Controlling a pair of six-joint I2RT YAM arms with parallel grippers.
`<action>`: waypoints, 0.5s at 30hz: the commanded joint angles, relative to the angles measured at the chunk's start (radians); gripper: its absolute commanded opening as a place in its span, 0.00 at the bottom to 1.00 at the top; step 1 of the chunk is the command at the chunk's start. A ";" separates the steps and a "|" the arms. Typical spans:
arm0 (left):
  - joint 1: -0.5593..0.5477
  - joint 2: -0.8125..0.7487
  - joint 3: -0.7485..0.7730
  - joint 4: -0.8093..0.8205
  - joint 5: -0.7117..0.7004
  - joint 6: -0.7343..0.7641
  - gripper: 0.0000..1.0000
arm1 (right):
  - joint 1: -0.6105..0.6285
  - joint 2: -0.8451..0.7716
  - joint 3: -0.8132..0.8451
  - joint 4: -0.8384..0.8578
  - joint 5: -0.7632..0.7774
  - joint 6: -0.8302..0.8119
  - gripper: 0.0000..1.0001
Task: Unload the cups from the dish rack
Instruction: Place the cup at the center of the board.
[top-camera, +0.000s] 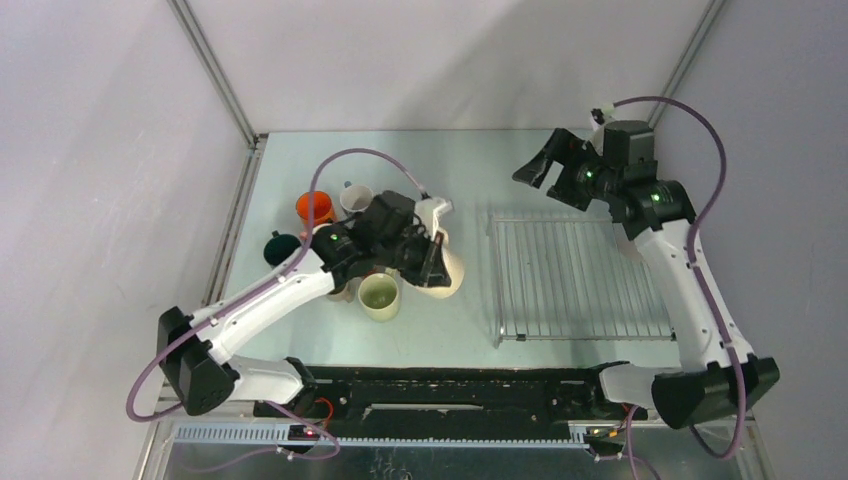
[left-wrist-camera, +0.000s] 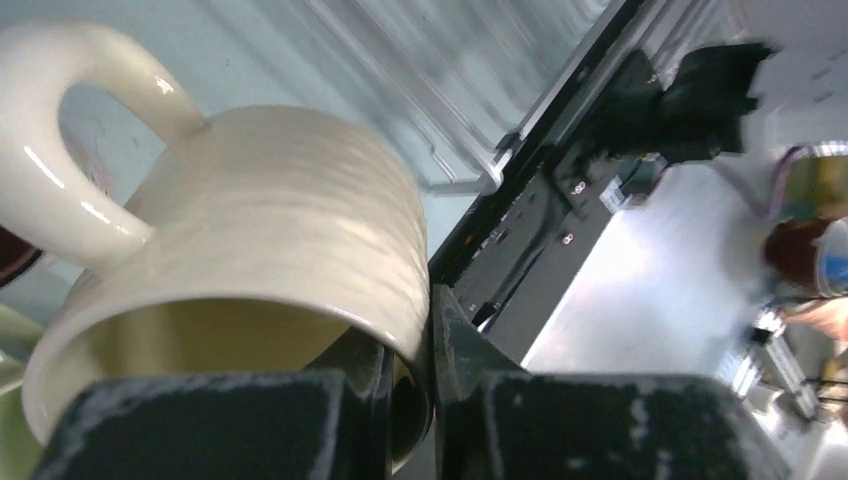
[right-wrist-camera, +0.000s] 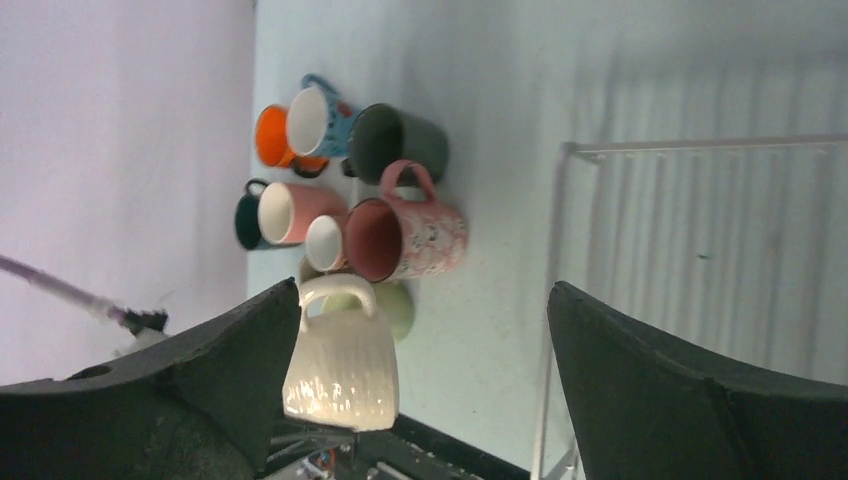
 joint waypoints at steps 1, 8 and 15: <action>-0.099 0.046 0.067 -0.074 -0.155 0.155 0.00 | -0.023 -0.069 -0.043 -0.073 0.181 -0.028 1.00; -0.199 0.200 0.102 -0.138 -0.261 0.214 0.00 | -0.043 -0.153 -0.061 -0.104 0.242 -0.030 1.00; -0.229 0.301 0.095 -0.131 -0.313 0.240 0.00 | -0.062 -0.188 -0.063 -0.124 0.255 -0.039 1.00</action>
